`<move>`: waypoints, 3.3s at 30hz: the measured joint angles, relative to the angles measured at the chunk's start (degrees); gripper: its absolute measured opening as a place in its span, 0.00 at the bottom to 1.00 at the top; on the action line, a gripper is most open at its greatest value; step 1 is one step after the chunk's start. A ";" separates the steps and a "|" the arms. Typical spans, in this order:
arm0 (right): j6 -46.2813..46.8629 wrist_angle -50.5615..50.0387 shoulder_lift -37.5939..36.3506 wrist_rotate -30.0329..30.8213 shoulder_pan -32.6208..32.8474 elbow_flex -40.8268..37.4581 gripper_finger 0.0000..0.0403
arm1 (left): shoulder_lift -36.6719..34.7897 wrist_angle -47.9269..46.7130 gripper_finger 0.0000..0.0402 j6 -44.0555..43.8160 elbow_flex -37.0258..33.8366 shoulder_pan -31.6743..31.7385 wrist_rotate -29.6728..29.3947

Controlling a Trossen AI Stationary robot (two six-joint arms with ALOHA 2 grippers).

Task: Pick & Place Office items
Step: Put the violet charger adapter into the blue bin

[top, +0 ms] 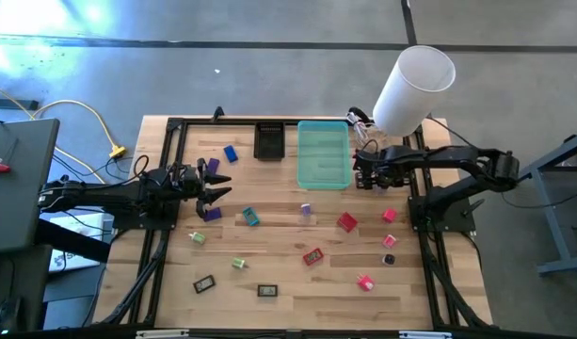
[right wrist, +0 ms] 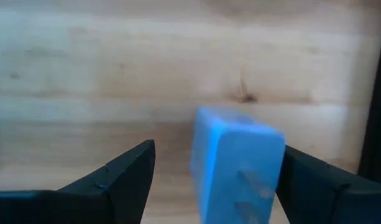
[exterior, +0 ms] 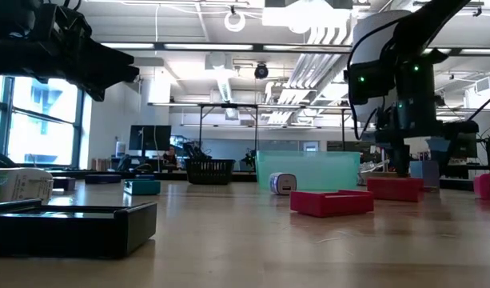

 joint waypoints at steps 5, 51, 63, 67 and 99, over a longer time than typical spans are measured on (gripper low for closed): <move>-0.69 0.97 0.00 0.19 0.47 -0.02 0.71 | 0.00 0.01 0.38 0.01 0.01 0.00 0.02; -19.22 -17.03 -1.31 10.44 9.86 22.88 0.26 | -0.02 -0.07 0.38 -4.84 0.01 -1.29 1.85; -38.87 -10.67 5.93 10.02 3.82 43.01 0.26 | 0.00 0.80 0.38 -1.32 0.01 -1.27 1.03; -43.84 -10.09 13.99 9.20 1.96 49.19 0.26 | -0.02 0.80 0.38 -1.87 0.01 -1.27 1.05; -42.89 -1.59 47.08 -4.51 -6.45 64.05 0.26 | 0.00 -1.08 0.38 -4.17 0.01 -1.29 1.27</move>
